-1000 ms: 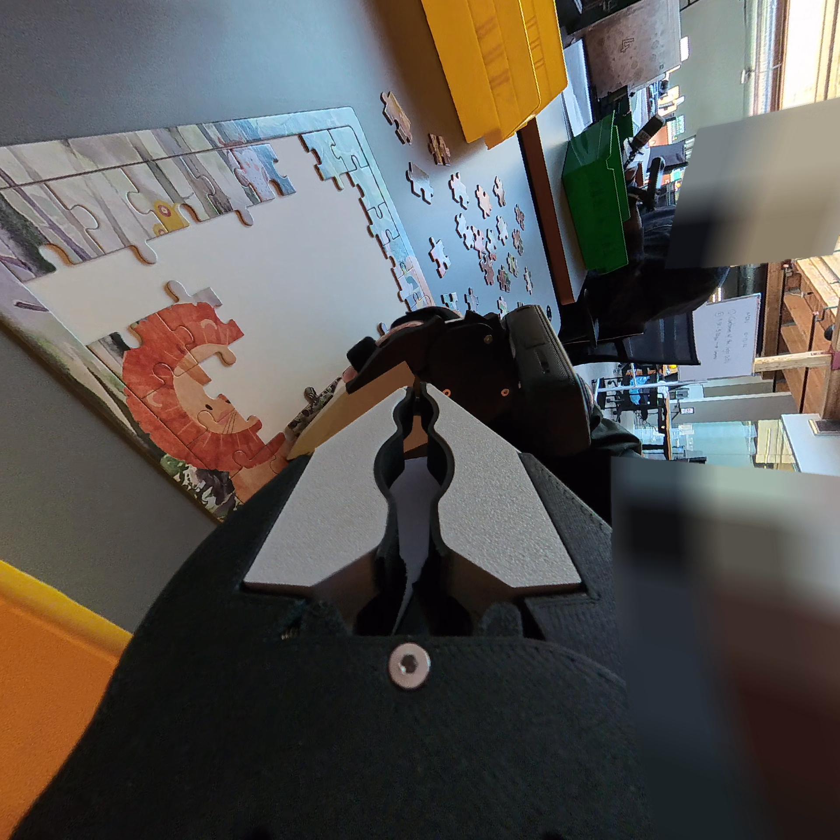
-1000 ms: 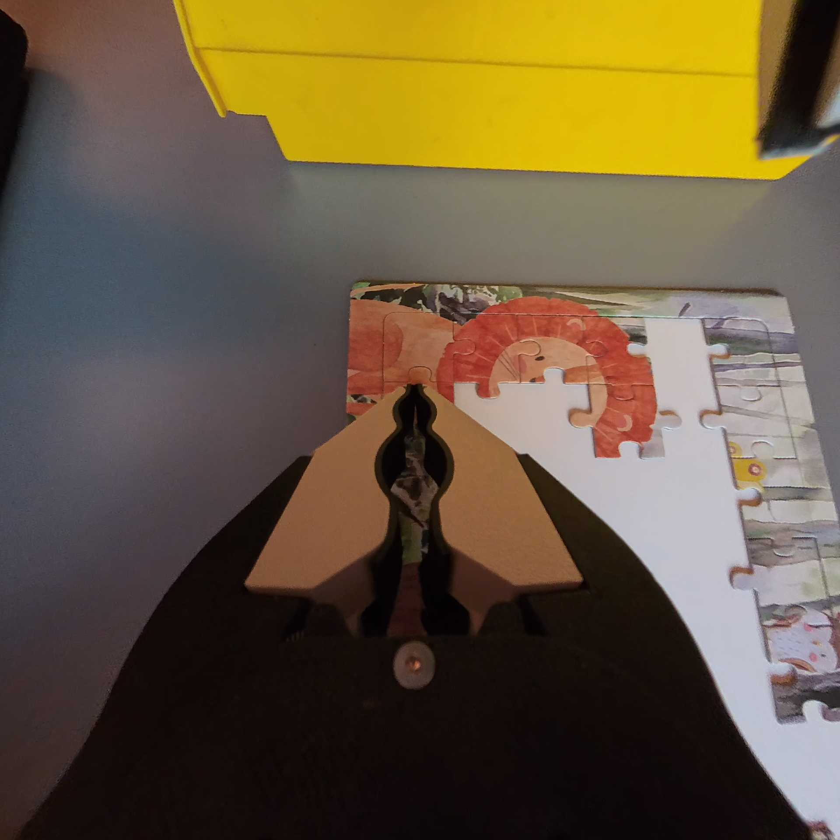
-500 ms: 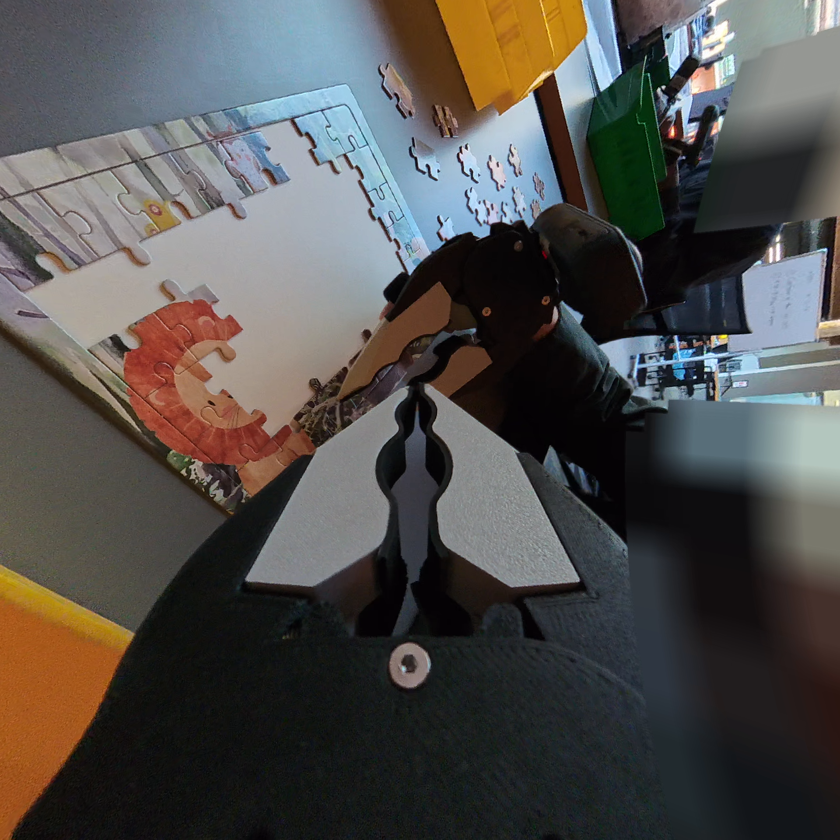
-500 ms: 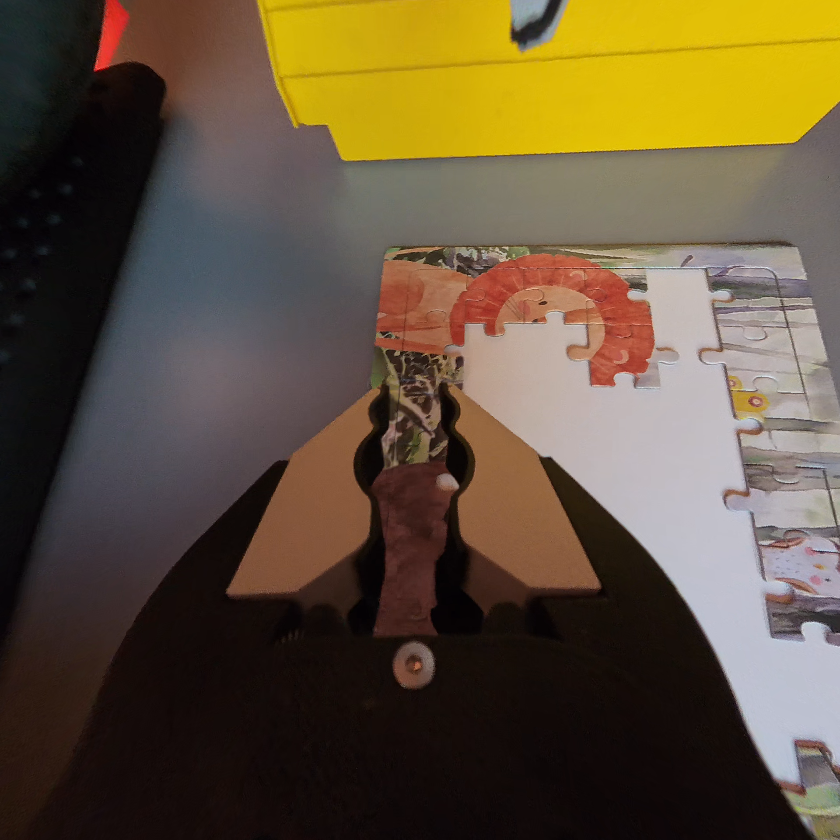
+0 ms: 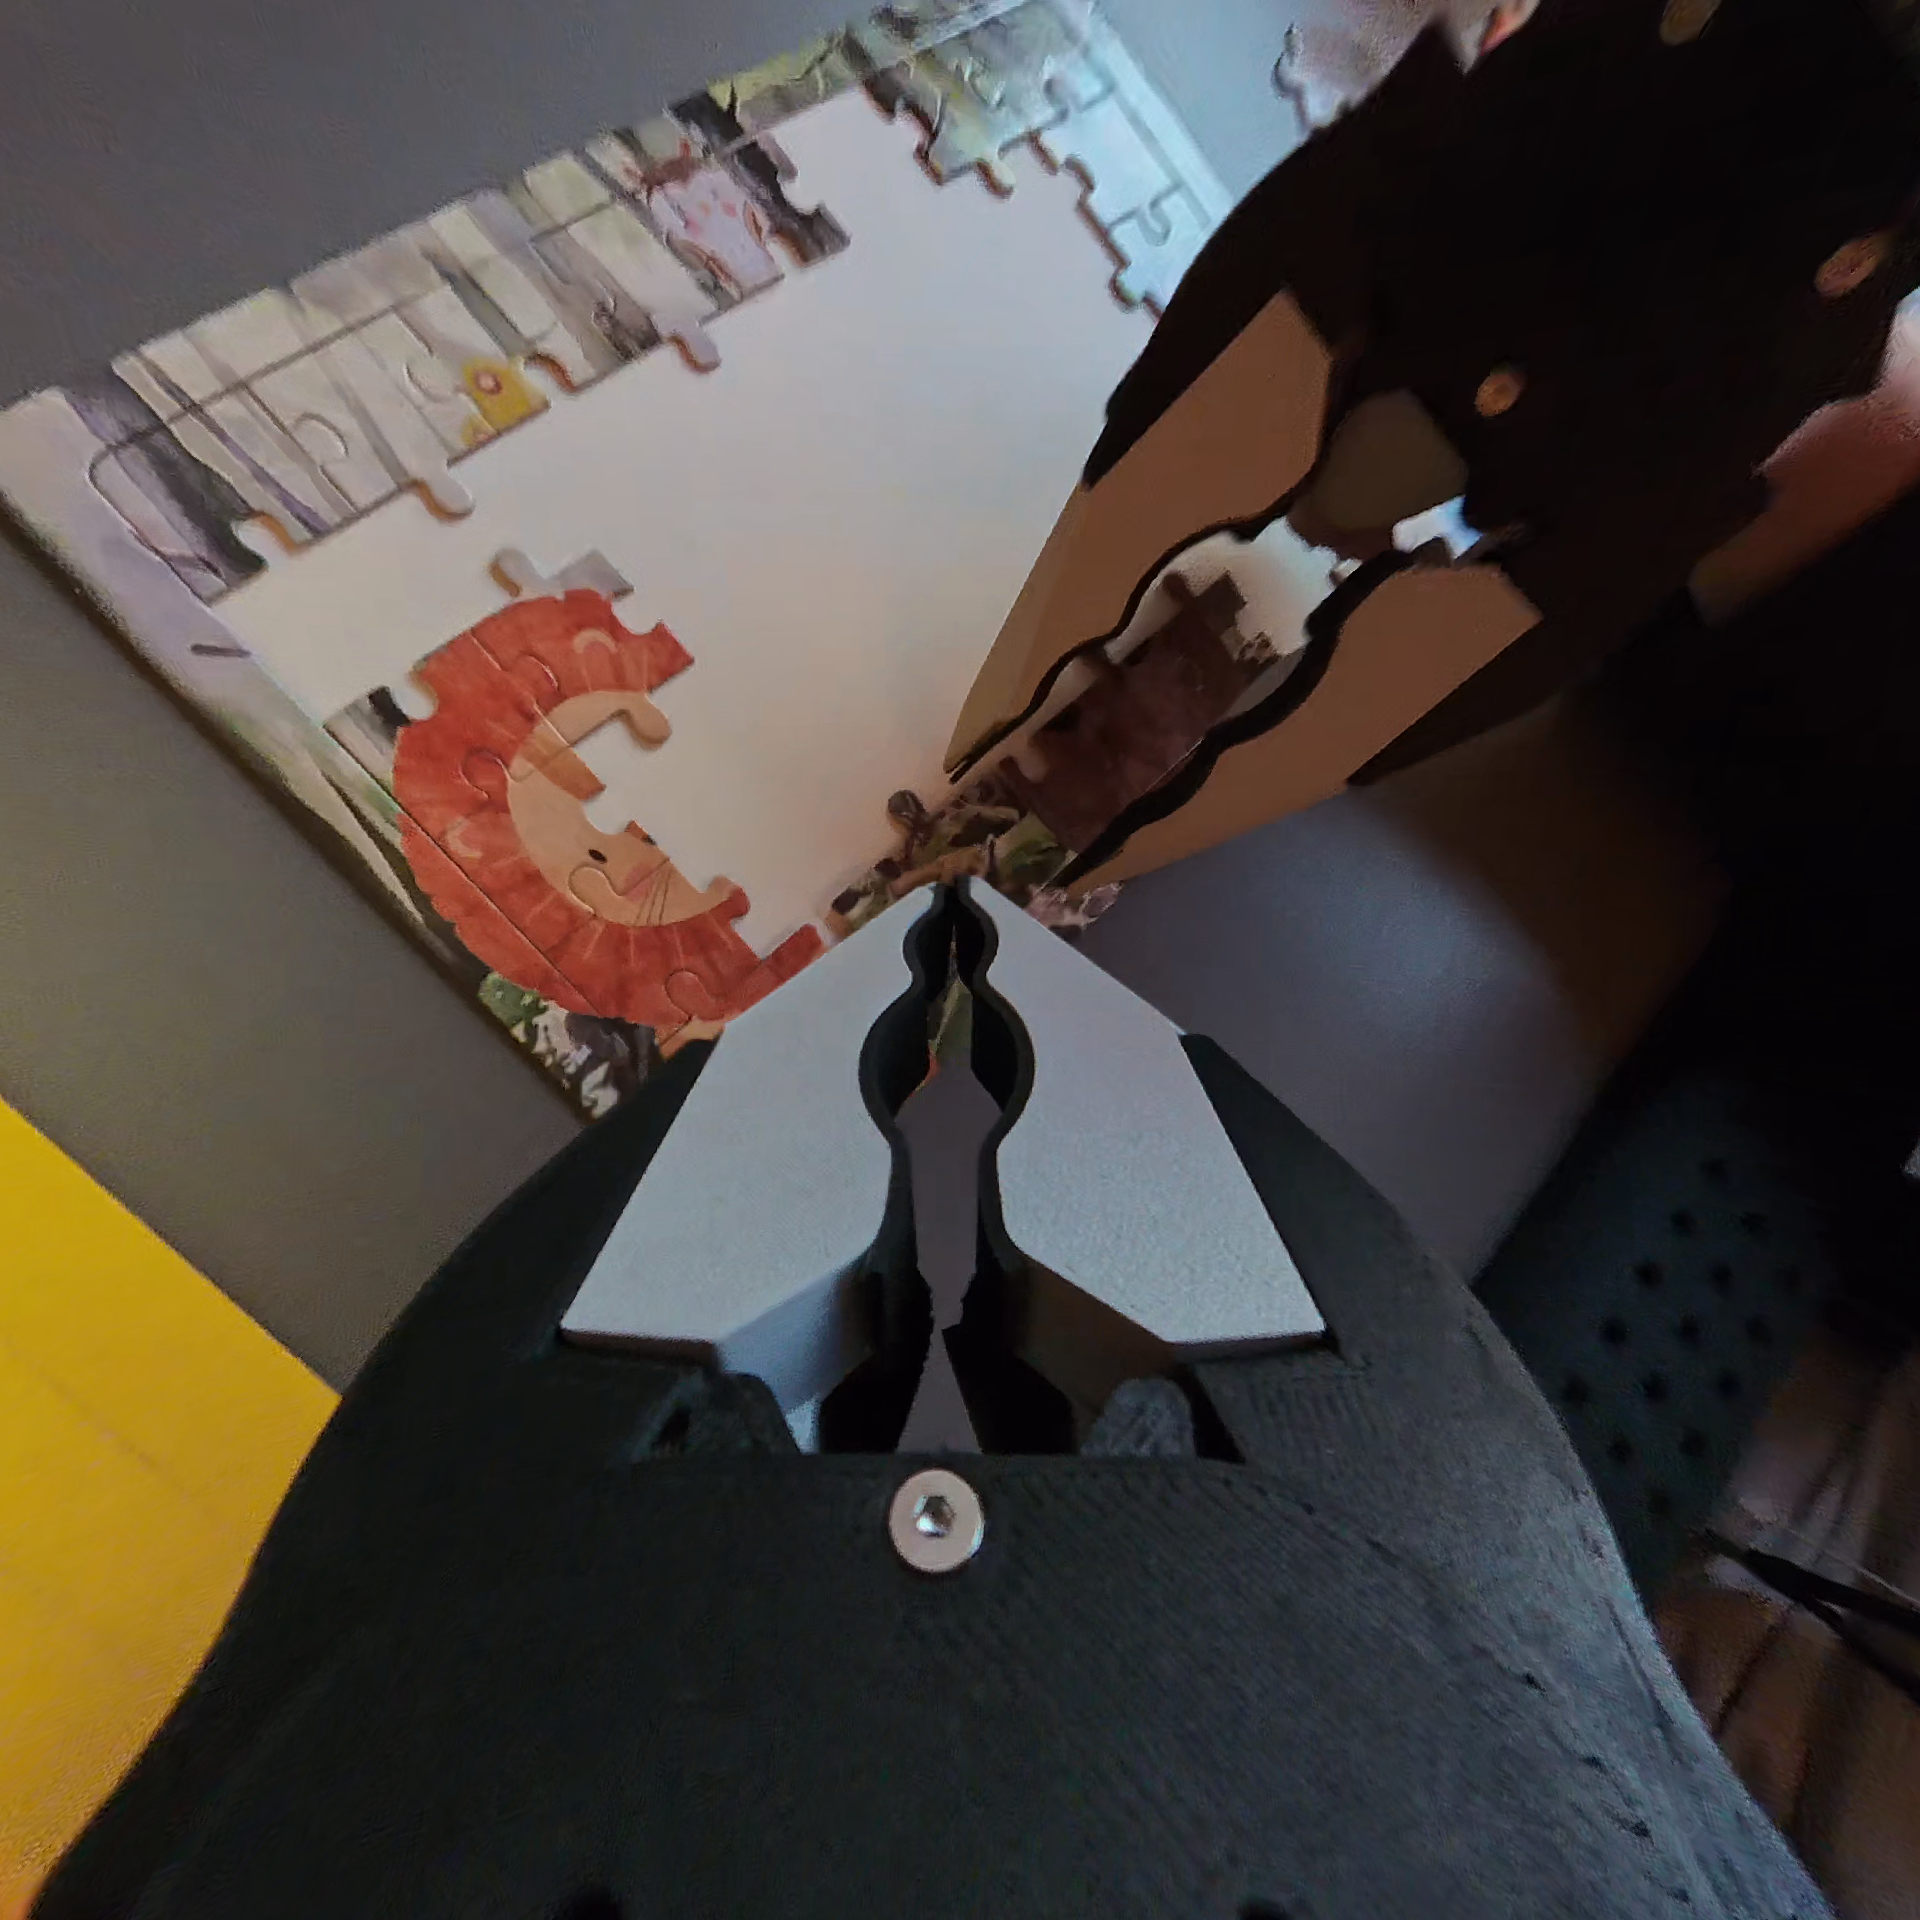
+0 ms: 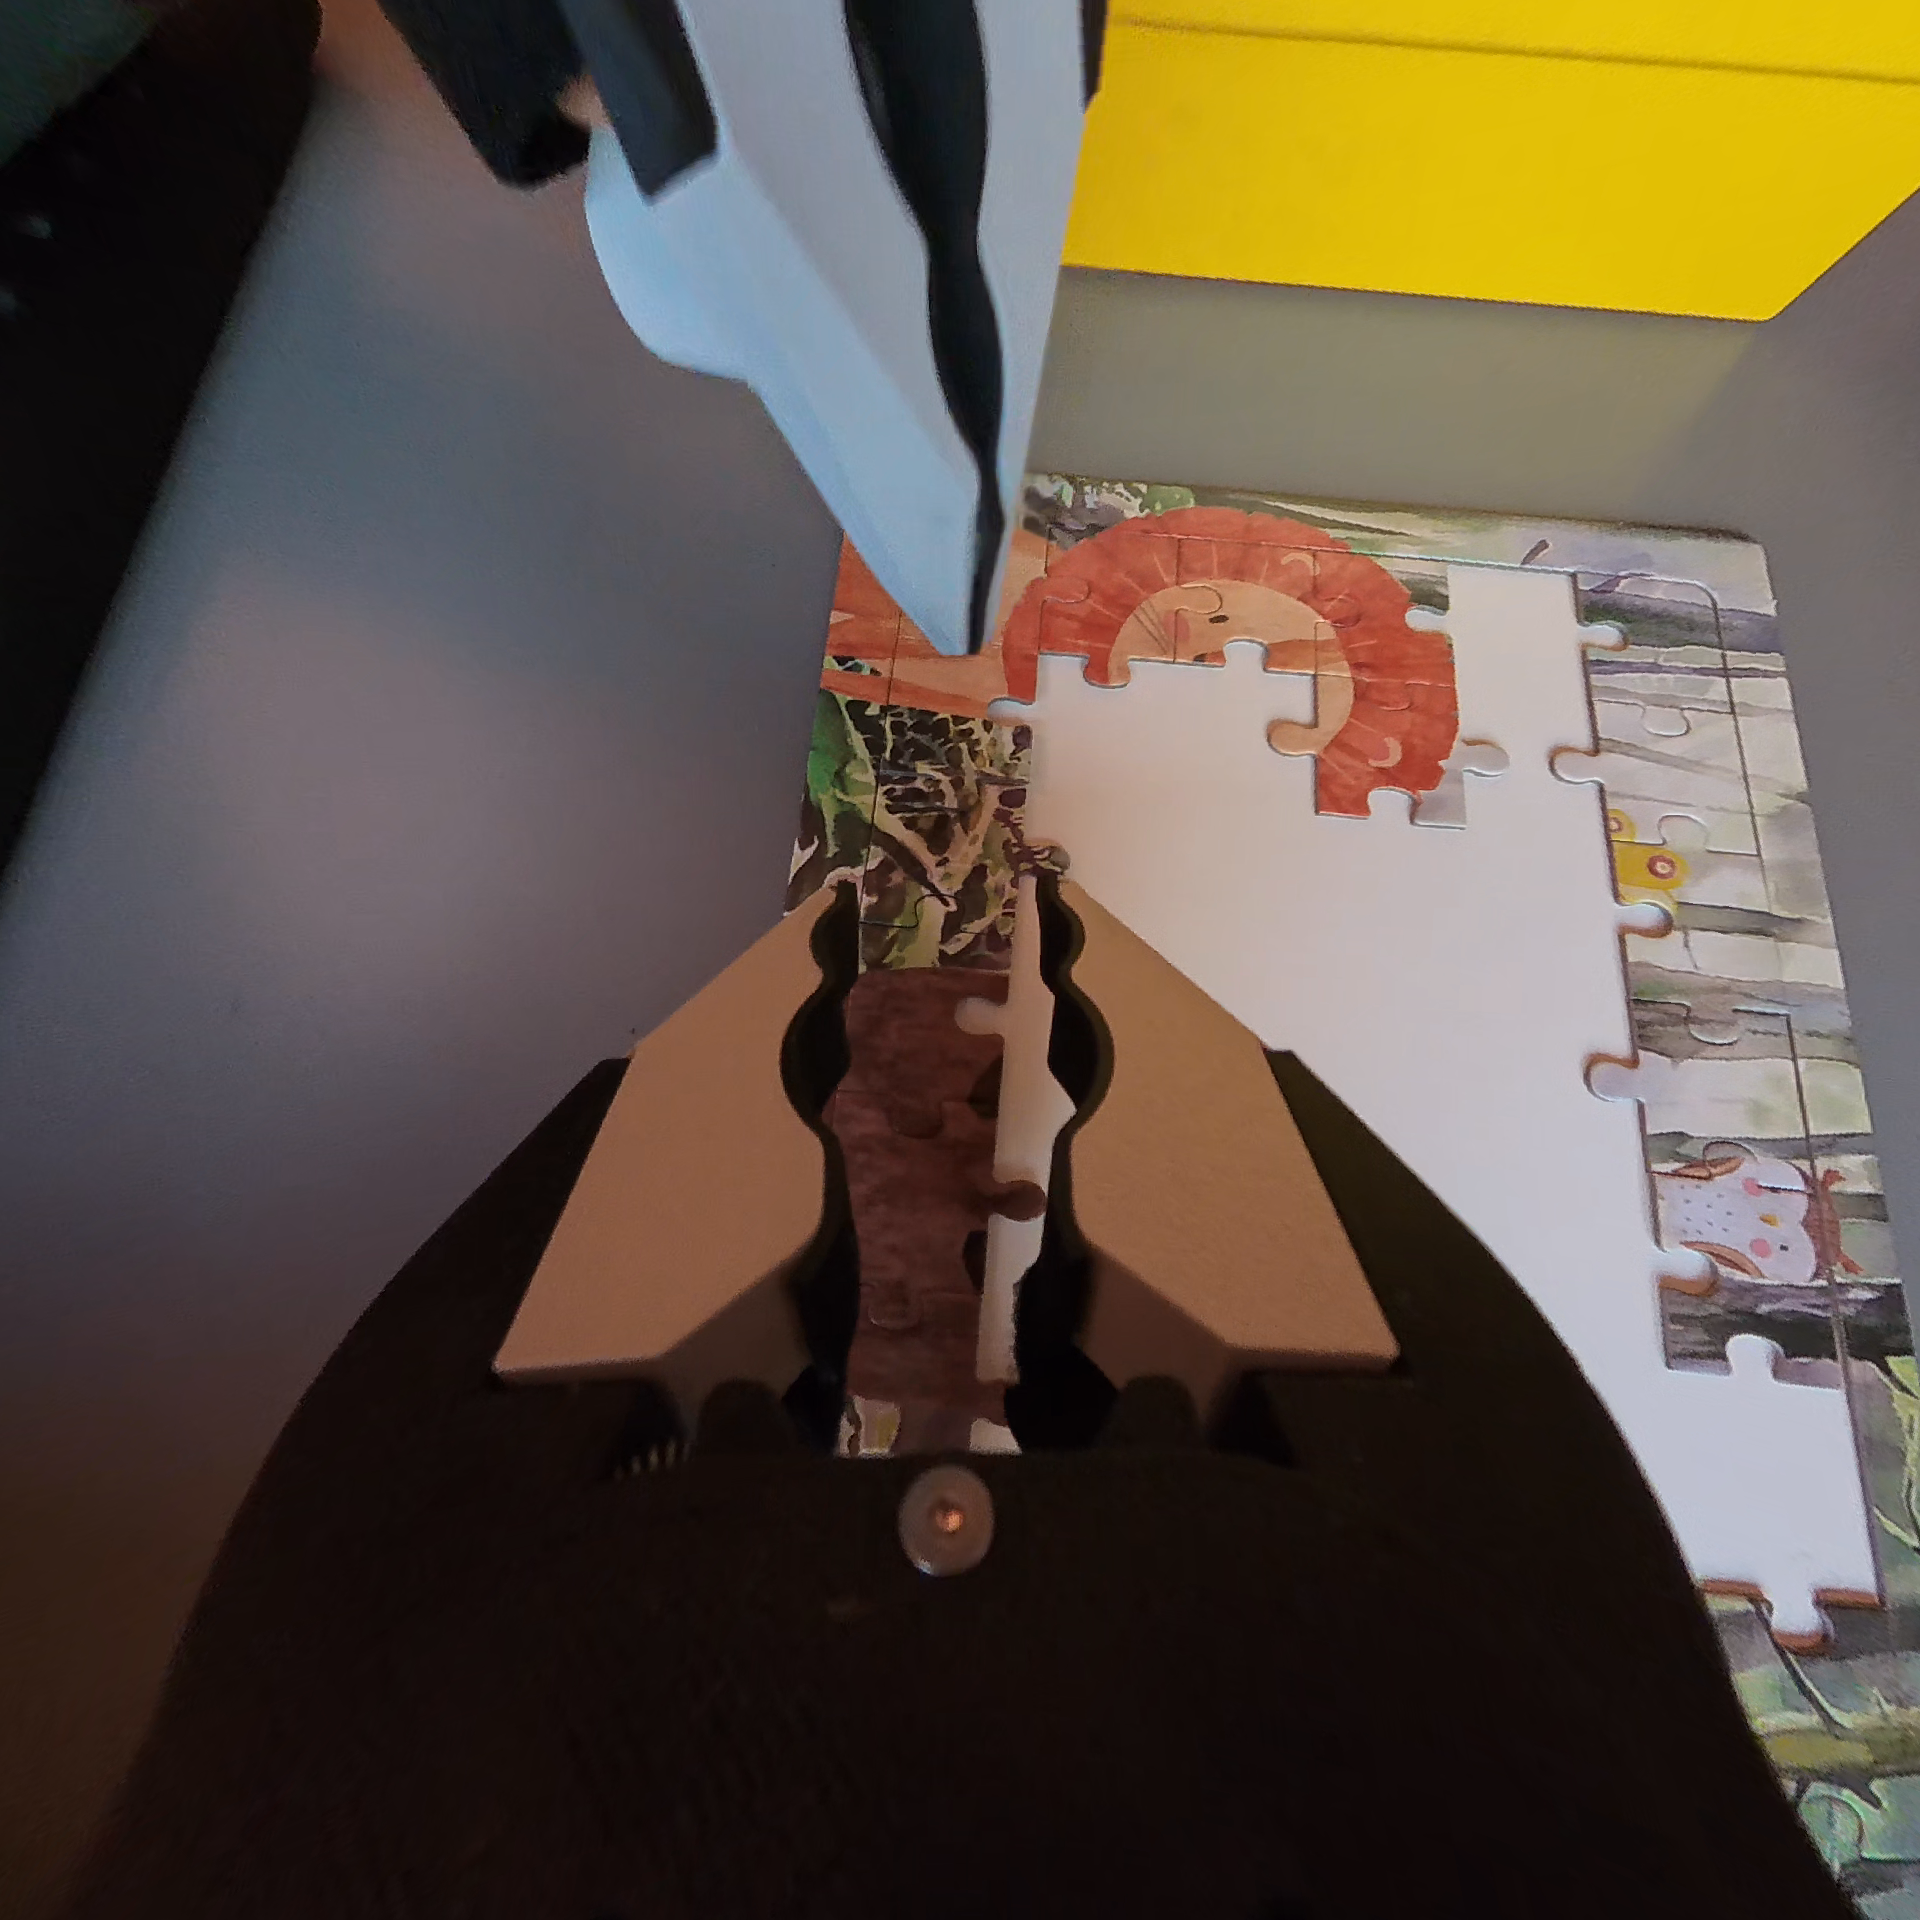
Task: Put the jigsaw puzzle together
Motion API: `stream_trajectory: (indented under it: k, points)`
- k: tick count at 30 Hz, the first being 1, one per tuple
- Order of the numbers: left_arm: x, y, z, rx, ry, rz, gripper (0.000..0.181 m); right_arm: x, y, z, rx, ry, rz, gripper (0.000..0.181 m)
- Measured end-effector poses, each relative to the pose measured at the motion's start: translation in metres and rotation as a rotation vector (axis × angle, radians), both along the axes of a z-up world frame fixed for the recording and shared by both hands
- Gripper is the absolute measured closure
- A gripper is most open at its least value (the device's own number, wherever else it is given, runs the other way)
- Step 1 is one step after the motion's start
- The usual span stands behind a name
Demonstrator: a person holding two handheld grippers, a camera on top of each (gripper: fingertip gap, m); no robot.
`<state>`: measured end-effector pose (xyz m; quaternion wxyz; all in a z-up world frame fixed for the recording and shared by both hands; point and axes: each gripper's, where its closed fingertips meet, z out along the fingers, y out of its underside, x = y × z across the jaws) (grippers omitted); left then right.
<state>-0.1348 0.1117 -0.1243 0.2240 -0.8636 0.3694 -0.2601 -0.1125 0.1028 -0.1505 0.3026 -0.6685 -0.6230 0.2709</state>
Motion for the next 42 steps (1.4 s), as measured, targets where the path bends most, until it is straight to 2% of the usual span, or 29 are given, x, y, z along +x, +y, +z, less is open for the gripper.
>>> stream_trajectory:
  k: [3, 6, 11, 15, 18, 22, 25, 28, 32, 42]
  points:
    - [-0.01, -0.001, -0.018, 0.076, 0.104, 0.0, 0.181, 0.002, 0.001, -0.003, 0.002, -0.019, -0.001, 0.147]
    - [-0.009, -0.002, -0.023, 0.122, 0.132, -0.016, 0.181, 0.003, 0.0, -0.008, -0.001, -0.046, 0.004, 0.149]
    - [-0.008, -0.008, -0.037, 0.129, 0.196, -0.057, 0.181, 0.003, -0.002, -0.01, -0.005, -0.063, 0.012, 0.153]
    - [-0.01, -0.009, -0.039, 0.137, 0.225, -0.059, 0.181, 0.005, -0.002, -0.011, -0.018, -0.069, 0.007, 0.154]
    - [-0.009, -0.009, -0.039, 0.136, 0.225, -0.059, 0.181, 0.01, -0.002, -0.011, -0.008, -0.09, 0.016, 0.167]
    - [-0.008, -0.01, -0.038, 0.126, 0.215, -0.051, 0.181, 0.014, -0.001, -0.011, -0.006, -0.1, 0.015, 0.168]
    - [-0.008, -0.01, -0.038, 0.112, 0.204, -0.044, 0.181, 0.012, 0.0, -0.009, -0.017, -0.092, -0.001, 0.165]
    - [-0.009, -0.01, -0.038, 0.098, 0.188, -0.039, 0.181, -0.005, -0.003, -0.001, -0.046, -0.013, -0.004, 0.157]
    - [-0.009, -0.01, -0.038, 0.089, 0.181, -0.037, 0.181, -0.015, 0.0, -0.003, 0.004, -0.022, 0.0, 0.146]
    - [-0.009, -0.009, -0.038, 0.072, 0.167, -0.03, 0.181, -0.018, 0.001, -0.012, -0.063, -0.047, 0.023, 0.143]
